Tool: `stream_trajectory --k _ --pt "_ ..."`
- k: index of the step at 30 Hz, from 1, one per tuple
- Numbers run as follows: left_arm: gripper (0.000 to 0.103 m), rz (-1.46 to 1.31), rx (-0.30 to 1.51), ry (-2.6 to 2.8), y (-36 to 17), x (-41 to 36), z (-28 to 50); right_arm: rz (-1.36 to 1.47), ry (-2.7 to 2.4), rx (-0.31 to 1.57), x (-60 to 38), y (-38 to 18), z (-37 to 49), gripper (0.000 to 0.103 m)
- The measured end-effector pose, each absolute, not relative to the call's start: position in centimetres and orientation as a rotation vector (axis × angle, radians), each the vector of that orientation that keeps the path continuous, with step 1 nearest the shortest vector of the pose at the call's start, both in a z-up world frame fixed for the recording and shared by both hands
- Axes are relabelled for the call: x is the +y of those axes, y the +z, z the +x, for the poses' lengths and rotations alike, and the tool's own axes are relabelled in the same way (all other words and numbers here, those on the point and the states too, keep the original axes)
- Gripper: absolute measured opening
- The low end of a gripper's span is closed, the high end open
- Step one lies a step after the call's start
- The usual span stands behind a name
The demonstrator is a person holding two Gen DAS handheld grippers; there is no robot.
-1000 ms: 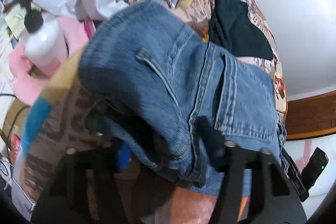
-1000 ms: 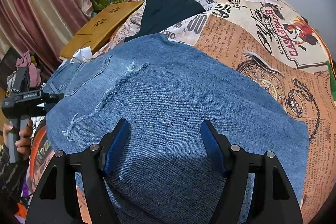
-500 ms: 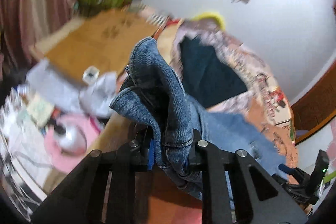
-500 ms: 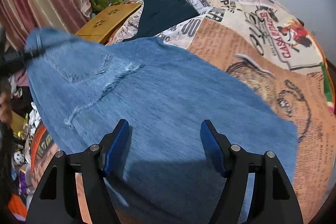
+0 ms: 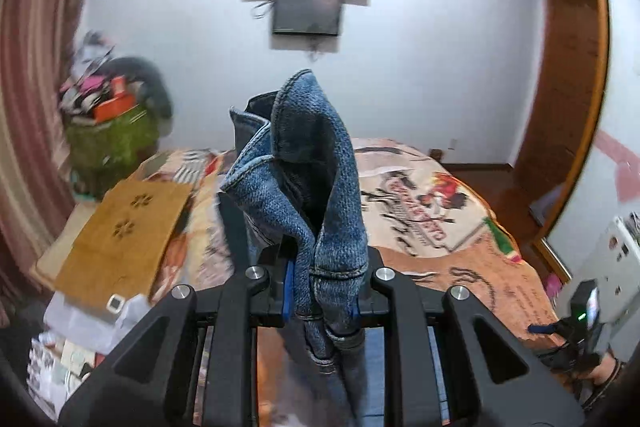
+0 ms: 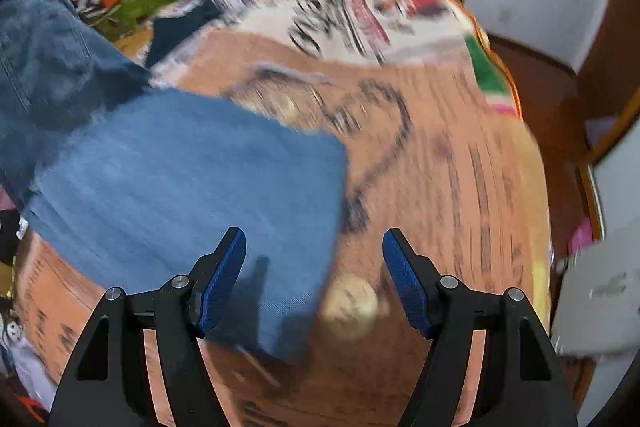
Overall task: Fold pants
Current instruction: 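Grasp the jeans edge with the left gripper and lift it over, then lay the lifted jeans down on the stack with the left gripper and release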
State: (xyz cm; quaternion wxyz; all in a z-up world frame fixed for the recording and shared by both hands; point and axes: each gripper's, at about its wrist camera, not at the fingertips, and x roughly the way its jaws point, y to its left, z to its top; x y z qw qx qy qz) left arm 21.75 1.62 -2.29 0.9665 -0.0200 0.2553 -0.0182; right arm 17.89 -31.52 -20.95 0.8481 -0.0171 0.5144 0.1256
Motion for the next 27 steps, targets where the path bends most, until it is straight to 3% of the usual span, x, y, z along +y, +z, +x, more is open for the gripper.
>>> stream_trajectory --k 10,22,23,24,25,27 --pt "0.019 0.070 0.599 -0.197 -4.0 -10.3 24.5 0.046 0.320 1.088 -32.4 -23.0 17.4 0.067" --pt "0.023 0.134 0.841 -0.338 -9.9 -16.9 26.5 0.086 0.342 1.072 -33.2 -22.7 16.5 0.067" --pt "0.027 0.151 0.850 -0.341 -10.1 -17.3 26.4 0.087 0.342 1.072 -33.2 -22.6 16.4 0.067" --pt "0.039 0.152 0.868 -0.354 -10.0 -17.5 26.3 0.087 0.343 1.071 -33.2 -22.5 16.4 0.067" --pt "0.059 0.133 0.886 -0.374 -10.0 -17.6 26.3 0.086 0.342 1.070 -33.2 -22.4 16.3 0.067" --pt "0.081 0.065 0.881 -0.404 -9.5 -17.0 26.2 0.085 0.344 1.067 -33.2 -22.1 16.1 0.067"
